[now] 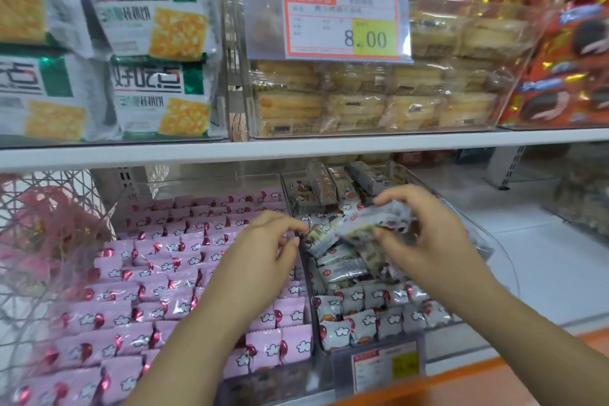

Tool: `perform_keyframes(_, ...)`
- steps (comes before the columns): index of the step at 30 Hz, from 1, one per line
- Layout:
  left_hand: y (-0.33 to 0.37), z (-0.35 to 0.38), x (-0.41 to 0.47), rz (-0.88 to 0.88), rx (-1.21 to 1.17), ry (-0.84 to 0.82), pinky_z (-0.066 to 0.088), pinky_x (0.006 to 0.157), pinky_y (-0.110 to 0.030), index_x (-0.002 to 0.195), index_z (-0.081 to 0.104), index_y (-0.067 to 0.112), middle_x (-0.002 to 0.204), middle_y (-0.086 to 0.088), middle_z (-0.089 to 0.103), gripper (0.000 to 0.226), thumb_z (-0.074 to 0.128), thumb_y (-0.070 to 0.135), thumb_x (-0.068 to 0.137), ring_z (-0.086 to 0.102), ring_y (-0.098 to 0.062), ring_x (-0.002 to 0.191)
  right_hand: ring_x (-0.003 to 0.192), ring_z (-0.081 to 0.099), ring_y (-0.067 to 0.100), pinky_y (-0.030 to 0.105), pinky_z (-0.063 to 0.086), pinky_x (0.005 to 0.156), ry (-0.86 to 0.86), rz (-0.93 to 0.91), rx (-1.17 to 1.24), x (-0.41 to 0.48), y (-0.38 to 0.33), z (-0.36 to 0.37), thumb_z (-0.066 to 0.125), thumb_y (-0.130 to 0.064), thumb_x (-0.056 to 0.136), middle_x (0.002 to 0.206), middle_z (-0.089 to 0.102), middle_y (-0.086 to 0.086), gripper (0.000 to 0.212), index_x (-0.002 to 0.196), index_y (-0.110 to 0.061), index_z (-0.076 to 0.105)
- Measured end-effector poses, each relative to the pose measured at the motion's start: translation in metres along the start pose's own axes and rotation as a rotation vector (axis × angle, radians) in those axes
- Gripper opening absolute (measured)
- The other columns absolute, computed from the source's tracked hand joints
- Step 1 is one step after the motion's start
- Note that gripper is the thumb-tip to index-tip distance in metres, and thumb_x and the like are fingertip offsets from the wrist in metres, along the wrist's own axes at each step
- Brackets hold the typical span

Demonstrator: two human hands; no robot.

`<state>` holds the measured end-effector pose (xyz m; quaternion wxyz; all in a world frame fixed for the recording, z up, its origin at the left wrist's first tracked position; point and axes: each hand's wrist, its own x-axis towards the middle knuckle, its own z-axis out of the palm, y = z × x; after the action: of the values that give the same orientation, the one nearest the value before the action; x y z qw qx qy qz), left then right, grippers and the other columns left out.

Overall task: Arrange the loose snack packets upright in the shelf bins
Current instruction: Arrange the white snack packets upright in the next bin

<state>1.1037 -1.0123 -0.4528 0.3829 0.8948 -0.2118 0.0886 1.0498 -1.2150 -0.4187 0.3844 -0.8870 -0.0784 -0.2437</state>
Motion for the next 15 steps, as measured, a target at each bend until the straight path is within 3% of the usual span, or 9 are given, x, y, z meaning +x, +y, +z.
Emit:
perform_keyframes(4,0.003,-0.001,-0.002,-0.009,-0.012,-0.003,0.044,0.075,-0.019,0.111,0.062,0.034,0.114,0.021,0.046,0.027,0.049,0.016,0.097,0.055,0.001,0.088,0.078,0.05,0.002,0.007,0.038,0.064,0.337,-0.022,-0.126,-0.007,0.025,-0.026,0.07,-0.003,0.078,0.088,0.053,-0.003,0.028,0.083,-0.02,0.049)
perform_keyframes(7,0.006,0.0,-0.003,-0.019,-0.014,-0.002,0.047,0.077,-0.025,0.113,0.063,0.032,0.117,0.018,0.047,0.027,0.049,0.015,0.097,0.057,-0.002,0.085,0.076,0.037,0.005,0.013,0.031,0.066,0.454,0.053,-0.24,0.0,0.049,-0.039,0.07,-0.004,0.08,0.088,0.047,0.001,0.023,0.082,-0.013,0.049)
perform_keyframes(10,0.006,0.0,-0.004,-0.023,-0.011,-0.002,0.048,0.072,-0.023,0.114,0.062,0.032,0.116,0.019,0.046,0.028,0.049,0.015,0.097,0.057,-0.003,0.08,0.088,0.044,0.014,0.024,0.028,0.07,0.358,0.224,-0.264,0.007,0.066,-0.041,0.07,-0.013,0.082,0.099,0.048,0.003,0.02,0.085,-0.014,0.051)
perform_keyframes(15,0.005,-0.001,-0.004,-0.014,0.003,-0.01,0.049,0.077,-0.027,0.115,0.062,0.034,0.118,0.018,0.047,0.027,0.049,0.018,0.097,0.058,-0.005,0.08,0.104,0.052,0.021,0.027,0.035,0.077,0.147,0.34,-0.337,0.01,0.073,-0.042,0.065,-0.03,0.088,0.125,0.056,0.006,0.036,0.119,-0.013,0.056)
